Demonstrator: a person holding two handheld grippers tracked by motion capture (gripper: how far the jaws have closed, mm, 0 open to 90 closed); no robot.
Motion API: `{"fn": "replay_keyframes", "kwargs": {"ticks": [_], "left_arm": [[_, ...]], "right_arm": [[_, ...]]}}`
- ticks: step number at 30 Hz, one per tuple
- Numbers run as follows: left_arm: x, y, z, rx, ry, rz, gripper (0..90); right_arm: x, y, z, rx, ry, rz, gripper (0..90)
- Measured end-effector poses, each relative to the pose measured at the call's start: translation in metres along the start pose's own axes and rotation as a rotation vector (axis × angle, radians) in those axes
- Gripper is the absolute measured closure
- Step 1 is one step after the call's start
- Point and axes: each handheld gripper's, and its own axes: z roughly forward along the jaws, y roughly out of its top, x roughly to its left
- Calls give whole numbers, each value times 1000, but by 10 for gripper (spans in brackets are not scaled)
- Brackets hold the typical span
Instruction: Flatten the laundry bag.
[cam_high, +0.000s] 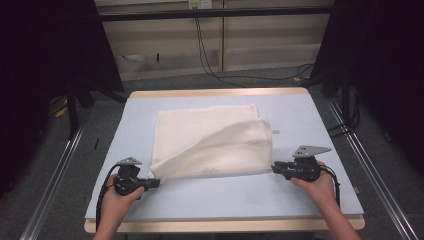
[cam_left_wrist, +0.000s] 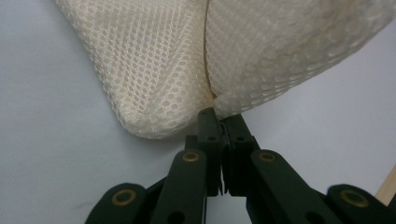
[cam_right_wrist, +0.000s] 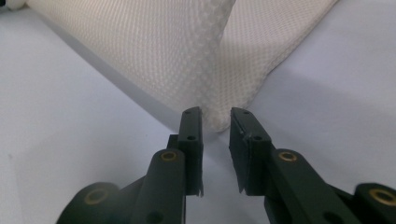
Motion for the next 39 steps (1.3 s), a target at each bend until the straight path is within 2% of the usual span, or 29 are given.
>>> {"fn": "replay_keyframes", "kwargs": {"ticks": [5, 8, 11, 14, 16, 20, 23, 26, 28, 31, 33, 36, 39], "left_arm": [[1, -2, 0, -8, -7, -15, 876], [2, -2, -1, 1, -10, -12, 876], [2, -2, -3, -1, -5, -16, 876], [3, -3, -3, 0, 7, -14, 873], [4, -2, -4, -7, 4, -28, 859], [4, -2, -9, -25, 0, -22, 836], [7, -3, -13, -29, -16, -31, 794], [11, -5, -19, -61, -23, -44, 767], [14, -6, -24, -72, -11, -39, 730], [19, -7, -28, -86, -19, -54, 695], [21, -8, -29, -87, 4, -55, 694], [26, -9, -32, -99, 17, -65, 691], [28, -9, -33, -109, 14, -72, 691]], "right_arm": [[-12, 11, -10, -69, -54, 70, 717], [-13, 17, -4, -93, -60, 70, 686], [-11, 18, 7, -111, 9, 69, 680], [-5, 17, 11, -114, 67, 41, 685], [-2, 14, 11, -100, 100, 5, 689], [1, 5, 12, -30, 143, -42, 693], [3, 1, 12, -1, 153, -48, 693], [5, 0, 14, 24, 144, -63, 693], [6, 0, 14, 38, 135, -70, 691], [5, 0, 15, 51, 130, -82, 688], [6, -1, 15, 59, 124, -82, 689], [6, -1, 16, 70, 123, -93, 689], [7, -2, 16, 77, 120, -94, 690]]}}
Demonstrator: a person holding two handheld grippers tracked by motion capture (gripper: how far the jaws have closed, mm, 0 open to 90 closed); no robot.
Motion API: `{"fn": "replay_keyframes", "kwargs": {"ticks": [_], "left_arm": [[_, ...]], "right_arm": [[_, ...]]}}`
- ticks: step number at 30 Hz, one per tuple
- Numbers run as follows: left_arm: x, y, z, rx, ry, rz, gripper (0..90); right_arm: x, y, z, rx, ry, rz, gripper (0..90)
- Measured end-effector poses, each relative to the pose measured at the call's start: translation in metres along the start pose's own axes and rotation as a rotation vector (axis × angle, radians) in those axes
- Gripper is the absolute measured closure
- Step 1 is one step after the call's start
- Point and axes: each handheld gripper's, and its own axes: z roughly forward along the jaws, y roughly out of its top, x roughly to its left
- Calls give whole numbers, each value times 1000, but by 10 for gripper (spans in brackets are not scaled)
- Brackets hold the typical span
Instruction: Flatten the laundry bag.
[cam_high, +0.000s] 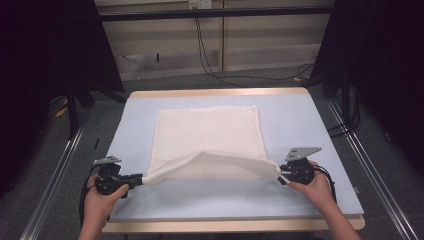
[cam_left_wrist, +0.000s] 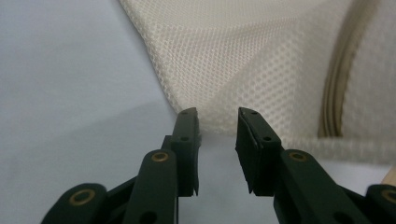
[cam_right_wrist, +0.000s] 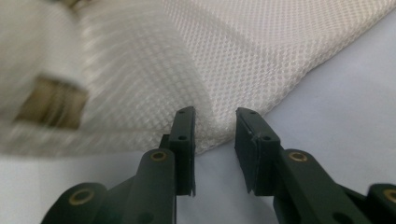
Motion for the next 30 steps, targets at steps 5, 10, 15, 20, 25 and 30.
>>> {"fn": "replay_keyframes", "kwargs": {"ticks": [5, 10, 15, 20, 25, 30], "left_arm": [[-1, 1, 7, 18, -5, 4, 683], [-4, 1, 16, 32, 0, 13, 611], [-4, 0, 21, 43, 10, 11, 522], [-6, 0, 24, 53, 7, 13, 504], [-7, 0, 25, 55, 11, 12, 484], [-9, 0, 27, 50, 22, 25, 445]], "right_arm": [[1, 0, 0, 5, -7, -6, 681], [2, 0, -1, 9, -16, -1, 640], [3, 1, -2, 13, -50, 18, 551], [6, 2, -4, 13, -88, 44, 512], [8, 5, -9, -24, -109, 73, 477], [12, 6, -11, -24, -114, 67, 451]]}}
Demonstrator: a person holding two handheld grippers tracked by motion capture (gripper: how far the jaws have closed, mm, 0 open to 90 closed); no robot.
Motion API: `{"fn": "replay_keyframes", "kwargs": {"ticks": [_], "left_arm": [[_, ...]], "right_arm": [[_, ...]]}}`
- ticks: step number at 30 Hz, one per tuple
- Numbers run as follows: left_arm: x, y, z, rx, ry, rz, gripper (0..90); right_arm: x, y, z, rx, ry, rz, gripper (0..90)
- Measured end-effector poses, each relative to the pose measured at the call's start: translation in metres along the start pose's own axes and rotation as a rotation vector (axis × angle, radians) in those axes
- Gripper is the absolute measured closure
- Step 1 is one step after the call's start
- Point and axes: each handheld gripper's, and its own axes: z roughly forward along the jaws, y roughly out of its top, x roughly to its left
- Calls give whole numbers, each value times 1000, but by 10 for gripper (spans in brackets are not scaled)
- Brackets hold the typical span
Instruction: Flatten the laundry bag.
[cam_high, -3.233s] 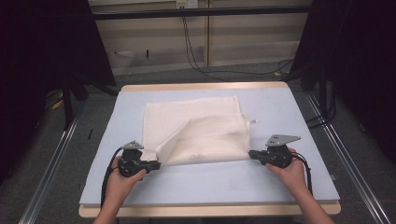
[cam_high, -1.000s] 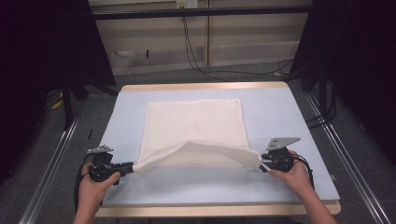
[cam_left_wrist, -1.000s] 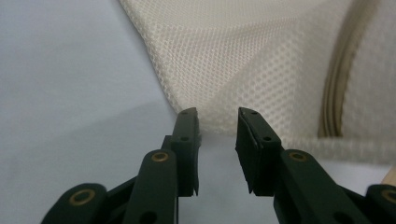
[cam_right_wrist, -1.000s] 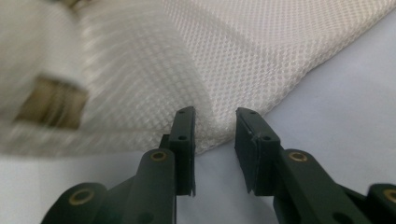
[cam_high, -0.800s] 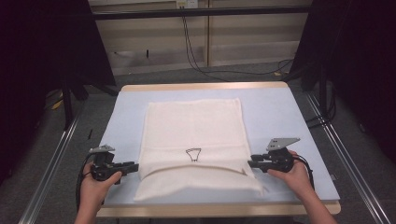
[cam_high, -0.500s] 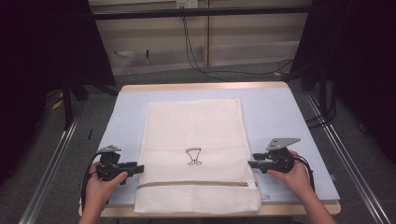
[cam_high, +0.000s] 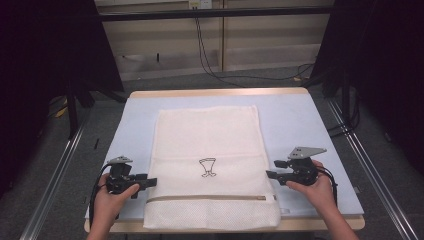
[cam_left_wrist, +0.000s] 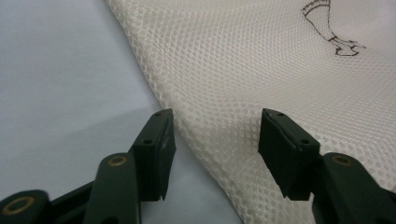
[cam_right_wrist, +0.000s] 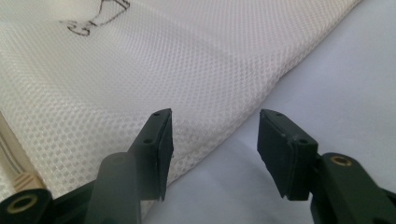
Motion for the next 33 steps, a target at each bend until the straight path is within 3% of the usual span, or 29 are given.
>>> {"fn": "replay_keyframes", "kwargs": {"ticks": [3, 6, 10, 15, 16, 19, 21, 25, 30, 33], "left_arm": [[-1, 0, 0, 1, 12, 11, 433], [0, 0, -1, -18, 31, -6, 408], [-3, 0, 0, 0, 39, 18, 405], [-8, 1, 2, 19, 49, 3, 490], [-8, 2, 1, 35, 50, 16, 511], [-12, 2, 3, 36, 81, 0, 579], [-13, 3, 3, 50, 101, 17, 634], [-14, 4, 4, 57, 127, 4, 738], [-12, 4, 4, 61, 112, -39, 827], [-13, 7, 4, 72, 109, -33, 846]], "right_arm": [[2, -2, 3, 25, -2, -10, 449], [3, -2, 3, 32, -3, -10, 456], [5, -3, 7, 74, 17, -12, 489], [8, -1, 8, 91, 35, -20, 565], [9, -1, 8, 96, 32, -23, 590], [11, -1, 9, 95, 40, -38, 658], [13, -1, 9, 106, 45, -31, 728], [15, -1, 11, 99, 60, -13, 843], [16, 1, 11, 105, 48, 3, 871], [16, 1, 10, 98, 48, 11, 879]]}}
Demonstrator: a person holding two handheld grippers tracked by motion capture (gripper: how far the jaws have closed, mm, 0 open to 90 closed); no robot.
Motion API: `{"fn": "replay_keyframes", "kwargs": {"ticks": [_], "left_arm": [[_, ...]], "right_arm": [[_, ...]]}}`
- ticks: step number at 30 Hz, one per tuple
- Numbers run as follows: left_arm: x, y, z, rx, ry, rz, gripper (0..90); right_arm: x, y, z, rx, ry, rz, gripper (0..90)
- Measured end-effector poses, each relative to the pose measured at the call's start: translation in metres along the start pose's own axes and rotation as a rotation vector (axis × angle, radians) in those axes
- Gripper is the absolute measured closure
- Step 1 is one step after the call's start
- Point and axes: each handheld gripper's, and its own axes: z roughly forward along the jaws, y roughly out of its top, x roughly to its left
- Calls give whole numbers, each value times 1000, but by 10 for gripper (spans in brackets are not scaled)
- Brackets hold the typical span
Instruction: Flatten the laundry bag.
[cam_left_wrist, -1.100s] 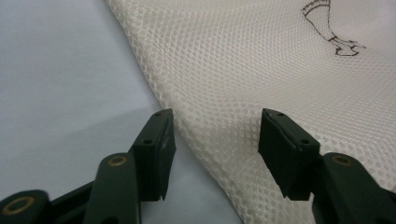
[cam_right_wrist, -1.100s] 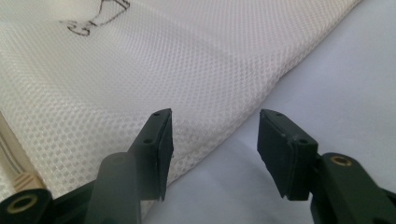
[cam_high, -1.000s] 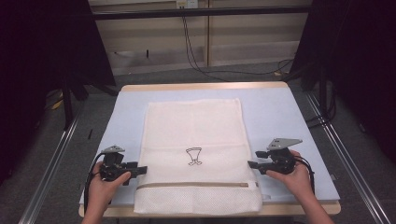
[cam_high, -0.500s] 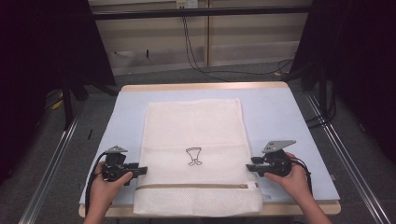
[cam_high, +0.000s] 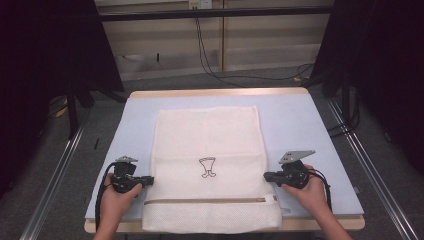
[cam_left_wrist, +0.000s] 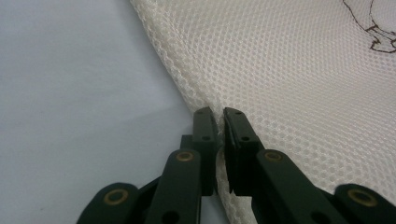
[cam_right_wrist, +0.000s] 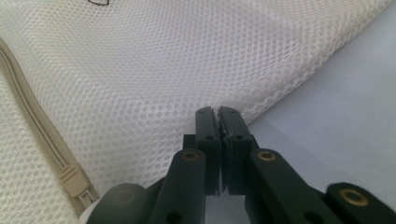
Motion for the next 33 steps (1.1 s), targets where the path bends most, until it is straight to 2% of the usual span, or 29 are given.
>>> {"fn": "replay_keyframes", "kwargs": {"ticks": [3, 7, 15, 20, 24, 30, 33], "left_arm": [[2, 4, -2, -5, -7, 9, 852], [6, 10, -2, -27, -23, -5, 852], [6, 26, 6, -52, -28, -5, 853], [6, 31, 10, -66, -23, -8, 852], [7, 37, 13, -55, -28, 1, 852], [9, 42, 17, -71, -30, -20, 852], [10, 44, 18, -69, -30, -14, 851]], "right_arm": [[-2, 1, -3, -17, -4, 8, 881], [-6, 3, -8, -47, -3, 33, 880], [-13, 6, -9, -64, -33, 60, 879], [-20, 7, -9, -60, -43, 60, 880], [-24, 8, -8, -61, -53, 68, 879], [-29, 10, -7, -55, -71, 50, 878], [-31, 12, -4, -46, -75, 44, 878]]}}
